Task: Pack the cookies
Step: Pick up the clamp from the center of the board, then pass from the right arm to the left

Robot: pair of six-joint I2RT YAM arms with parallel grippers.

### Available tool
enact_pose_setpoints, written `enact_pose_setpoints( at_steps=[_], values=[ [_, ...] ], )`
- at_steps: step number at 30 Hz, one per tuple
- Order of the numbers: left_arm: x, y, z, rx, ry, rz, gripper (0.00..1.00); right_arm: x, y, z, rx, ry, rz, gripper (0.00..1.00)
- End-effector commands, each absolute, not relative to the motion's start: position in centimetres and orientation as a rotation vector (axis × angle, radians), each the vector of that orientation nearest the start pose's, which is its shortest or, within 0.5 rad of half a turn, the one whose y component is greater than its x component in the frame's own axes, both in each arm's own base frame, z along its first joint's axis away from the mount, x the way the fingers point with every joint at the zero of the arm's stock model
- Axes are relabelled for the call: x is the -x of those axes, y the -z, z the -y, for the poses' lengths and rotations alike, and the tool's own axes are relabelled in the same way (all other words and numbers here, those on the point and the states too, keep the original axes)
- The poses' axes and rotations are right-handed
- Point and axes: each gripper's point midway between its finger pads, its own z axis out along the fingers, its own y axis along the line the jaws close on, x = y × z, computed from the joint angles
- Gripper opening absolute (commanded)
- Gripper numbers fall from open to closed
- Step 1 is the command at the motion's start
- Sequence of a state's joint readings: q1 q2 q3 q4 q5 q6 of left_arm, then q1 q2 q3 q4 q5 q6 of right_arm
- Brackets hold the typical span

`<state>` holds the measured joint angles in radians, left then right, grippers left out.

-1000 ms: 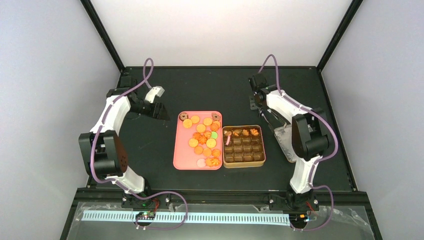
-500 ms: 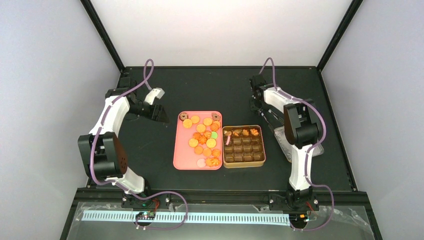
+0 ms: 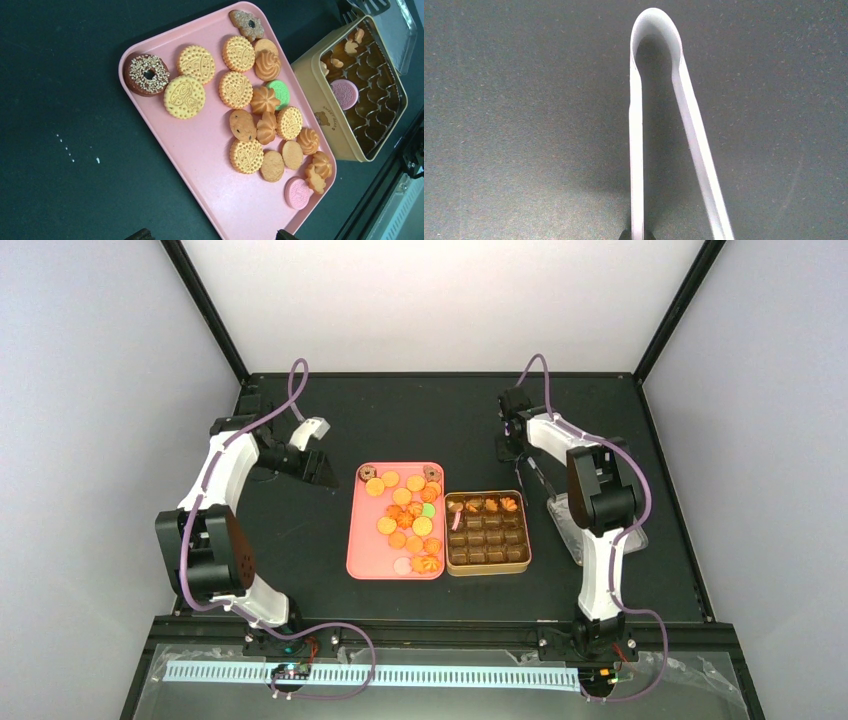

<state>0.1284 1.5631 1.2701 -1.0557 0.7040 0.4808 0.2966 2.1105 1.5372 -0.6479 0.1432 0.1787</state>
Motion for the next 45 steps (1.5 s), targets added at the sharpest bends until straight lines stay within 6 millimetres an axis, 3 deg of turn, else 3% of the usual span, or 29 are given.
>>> enact_pose_setpoints(
  at_steps=[1, 7, 11, 13, 16, 19, 25, 31, 36, 41, 45],
  values=[
    [-32.6, -18.5, 7.6, -0.619, 0.825, -2.483, 0.65, -48.0, -7.2, -12.1, 0.119, 0.035, -2.649, 0.01],
    [-32.6, -18.6, 7.9, -0.632, 0.834, -2.479, 0.65, -48.4, -15.1, -12.9, 0.094, -0.06, -2.452, 0.01],
    [-32.6, -18.7, 8.0, -0.63, 0.84, -2.478, 0.65, -47.0, -21.3, -14.8, 0.112, -0.142, -2.296, 0.01],
    [-32.6, -18.7, 8.0, -0.63, 0.842, -2.479, 0.65, -45.3, -25.0, -16.8, 0.149, -0.209, -2.184, 0.01],
    [-32.6, -18.7, 8.0, -0.628, 0.843, -2.477, 0.65, -42.7, -28.8, -20.7, 0.206, -0.312, -2.031, 0.01],
    [-32.7, -18.8, 8.0, -0.625, 0.843, -2.479, 0.65, -39.8, -30.6, -24.6, 0.249, -0.405, -1.931, 0.01],
    [-32.6, -18.6, 7.9, -0.625, 0.836, -2.486, 0.65, -36.3, -30.8, -30.1, 0.246, -0.466, -1.823, 0.01],
    [-32.5, -18.6, 7.8, -0.63, 0.827, -2.487, 0.65, -35.9, -29.5, -32.8, 0.239, -0.466, -1.813, 0.01],
    [-32.4, -18.7, 7.8, -0.629, 0.826, -2.485, 0.65, -36.0, -26.7, -33.6, 0.247, -0.35, -1.835, 0.01],
    [-32.4, -18.7, 7.8, -0.632, 0.825, -2.487, 0.65, -36.5, -24.4, -32.8, 0.219, -0.193, -1.846, 0.01],
    [-32.4, -18.7, 7.8, -0.629, 0.823, -2.489, 0.65, -36.9, -23.7, -31.9, 0.199, -0.099, -1.837, 0.01]
  ],
)
